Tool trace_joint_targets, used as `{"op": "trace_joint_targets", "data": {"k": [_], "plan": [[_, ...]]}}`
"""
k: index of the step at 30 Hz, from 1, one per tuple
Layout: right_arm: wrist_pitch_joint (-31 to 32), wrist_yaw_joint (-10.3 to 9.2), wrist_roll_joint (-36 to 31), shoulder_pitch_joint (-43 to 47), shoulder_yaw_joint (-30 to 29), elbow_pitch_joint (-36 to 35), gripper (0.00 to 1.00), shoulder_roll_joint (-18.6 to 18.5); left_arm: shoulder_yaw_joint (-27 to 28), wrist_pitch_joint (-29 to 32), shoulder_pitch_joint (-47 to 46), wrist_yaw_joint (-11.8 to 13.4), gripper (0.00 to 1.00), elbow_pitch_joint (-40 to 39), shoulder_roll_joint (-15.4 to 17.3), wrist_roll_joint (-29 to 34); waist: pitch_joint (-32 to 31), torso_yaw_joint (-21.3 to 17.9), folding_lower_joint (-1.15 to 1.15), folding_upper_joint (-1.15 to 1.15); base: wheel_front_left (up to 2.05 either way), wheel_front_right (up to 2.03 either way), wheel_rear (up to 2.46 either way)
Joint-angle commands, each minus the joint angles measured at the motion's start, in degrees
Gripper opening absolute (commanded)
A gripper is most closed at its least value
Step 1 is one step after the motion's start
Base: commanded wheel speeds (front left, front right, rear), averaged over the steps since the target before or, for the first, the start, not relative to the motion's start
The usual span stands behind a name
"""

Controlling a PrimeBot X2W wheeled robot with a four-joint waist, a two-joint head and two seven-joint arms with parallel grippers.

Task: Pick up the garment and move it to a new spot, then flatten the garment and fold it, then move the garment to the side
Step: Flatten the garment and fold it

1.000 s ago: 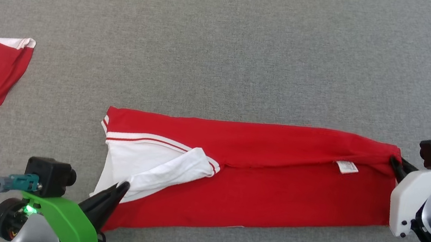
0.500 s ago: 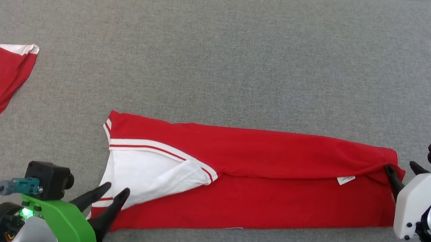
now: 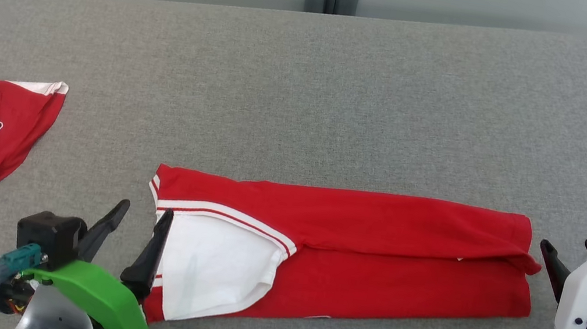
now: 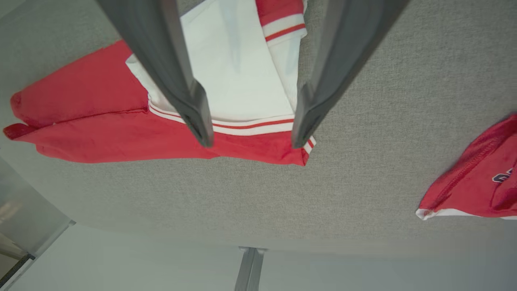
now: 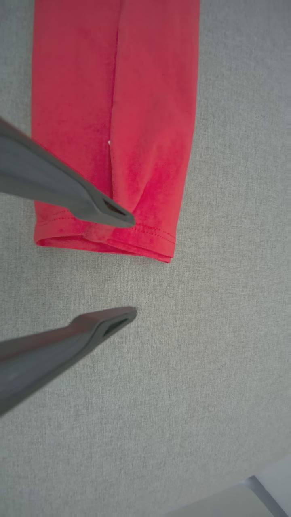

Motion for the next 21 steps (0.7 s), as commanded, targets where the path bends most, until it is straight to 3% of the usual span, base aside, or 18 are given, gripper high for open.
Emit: {"op": "trace_joint_targets", "data": {"k": [1,10,21], "plan": [[0.5,-0.1,0.8,-0.4,-0.6,-0.3,1.0,0.7,-0.1,-1.9,-1.3,0.7,1.0,1.2,-0.8,1.3,-0.6,0.2,0.0,0.0,0.0,0.0,0.0],[4.4,-0.1,0.6,-4.0,0.2,4.0,1.0,1.5,-2.6,-8.1,-5.8,0.6,1.0,9.2,-5.1,4.8,-1.0,2.5,0.0,0.0,0.0,0.0,0.0],[1.7,-0.09,-1.1,-3.7,-0.4,16.8,1.0,2.3,0.1,-11.5,-4.5,2.0,1.0,11.1,-5.3,3.4,-0.7,7.1,0.0,0.0,0.0,0.0,0.0]]}}
